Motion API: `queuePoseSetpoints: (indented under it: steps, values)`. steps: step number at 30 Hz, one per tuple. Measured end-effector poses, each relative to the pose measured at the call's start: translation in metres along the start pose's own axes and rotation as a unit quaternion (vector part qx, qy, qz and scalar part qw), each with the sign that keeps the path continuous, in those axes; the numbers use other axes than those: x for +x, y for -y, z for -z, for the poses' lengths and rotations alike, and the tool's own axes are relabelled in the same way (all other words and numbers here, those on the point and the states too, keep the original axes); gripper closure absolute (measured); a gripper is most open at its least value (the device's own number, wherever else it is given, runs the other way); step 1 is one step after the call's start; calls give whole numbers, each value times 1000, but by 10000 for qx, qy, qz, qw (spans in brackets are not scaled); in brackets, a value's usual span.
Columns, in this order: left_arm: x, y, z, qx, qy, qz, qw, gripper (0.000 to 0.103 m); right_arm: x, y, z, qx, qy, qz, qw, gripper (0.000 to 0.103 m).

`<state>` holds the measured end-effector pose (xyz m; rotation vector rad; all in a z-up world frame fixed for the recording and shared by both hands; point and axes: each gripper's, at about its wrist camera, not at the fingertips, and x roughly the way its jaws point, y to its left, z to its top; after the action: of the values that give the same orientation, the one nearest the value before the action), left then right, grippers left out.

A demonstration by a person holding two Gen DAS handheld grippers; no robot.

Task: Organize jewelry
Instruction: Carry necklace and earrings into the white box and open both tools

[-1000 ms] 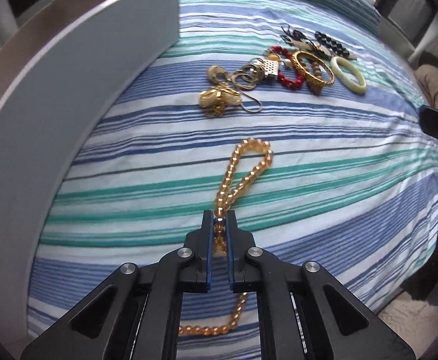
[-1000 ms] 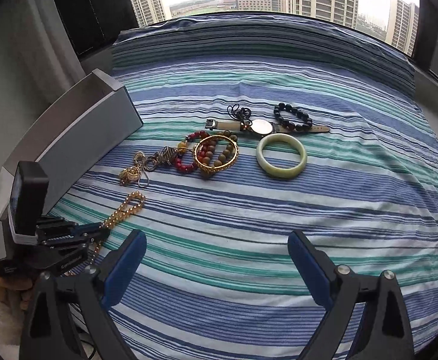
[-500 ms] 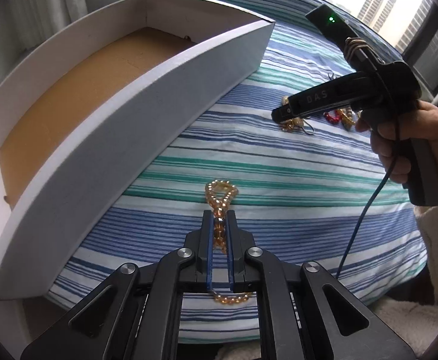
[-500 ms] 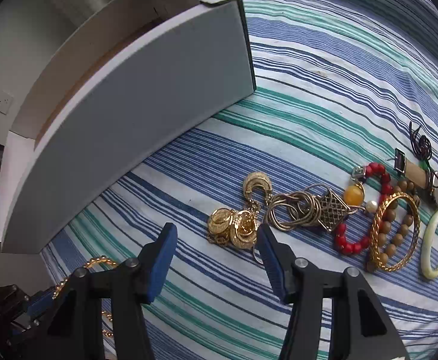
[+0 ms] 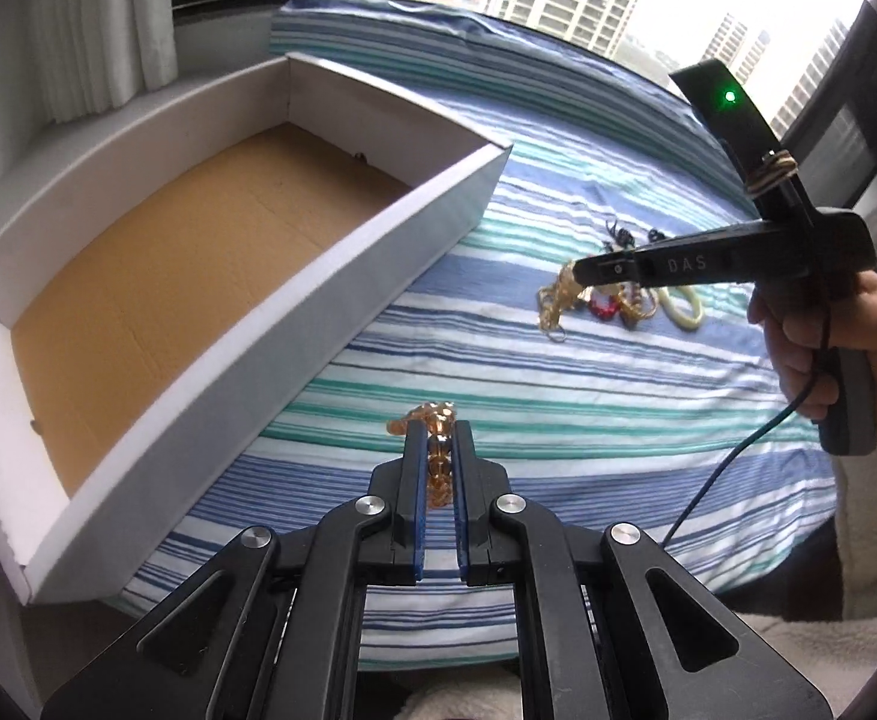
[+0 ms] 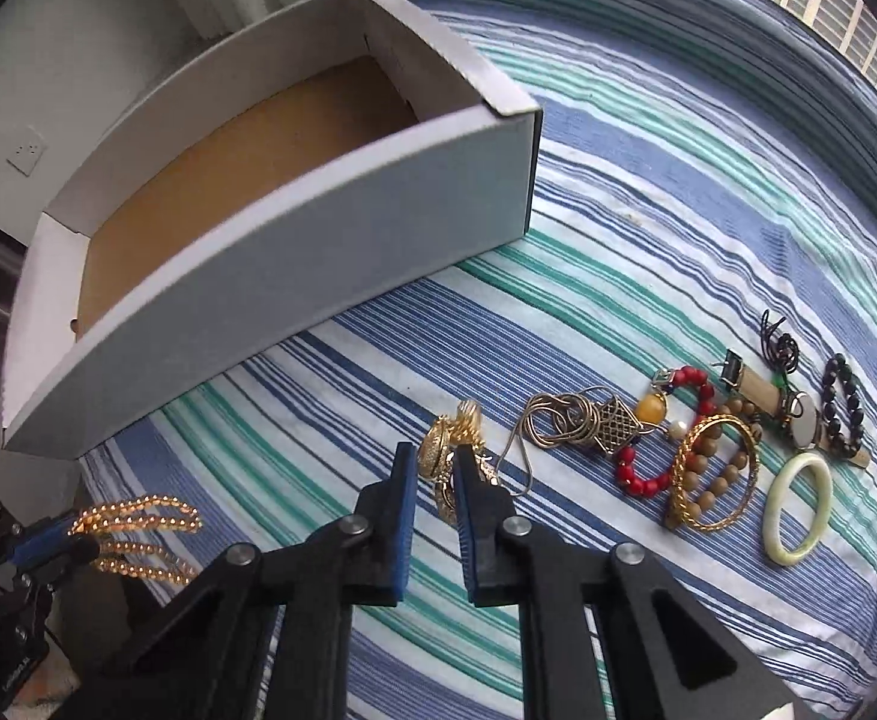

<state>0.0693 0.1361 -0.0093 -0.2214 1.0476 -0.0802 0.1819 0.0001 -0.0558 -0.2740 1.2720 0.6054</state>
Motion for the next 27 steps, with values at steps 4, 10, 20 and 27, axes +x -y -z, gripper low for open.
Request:
queuePoseSetpoints:
  steps: [4, 10, 20, 27]
  values:
    - [-34, -2, -16, -59, 195, 103, 9997, 98, -47, -16, 1, -228, 306, -144, 9992, 96]
    - [-77, -20, -41, -137, 466, -6, 9988, 98, -100, -46, -27, -695, 667, -252, 9950, 96]
    - [-128, -68, -57, -367, 910, -530, 9938, 98, -127, -110, -65, -1211, 939, -698, 9857, 96]
    - [-108, -126, -53, -936, 840, -1120, 9857, 98, -107, -172, -93, -1630, 967, -1123, 9754, 96]
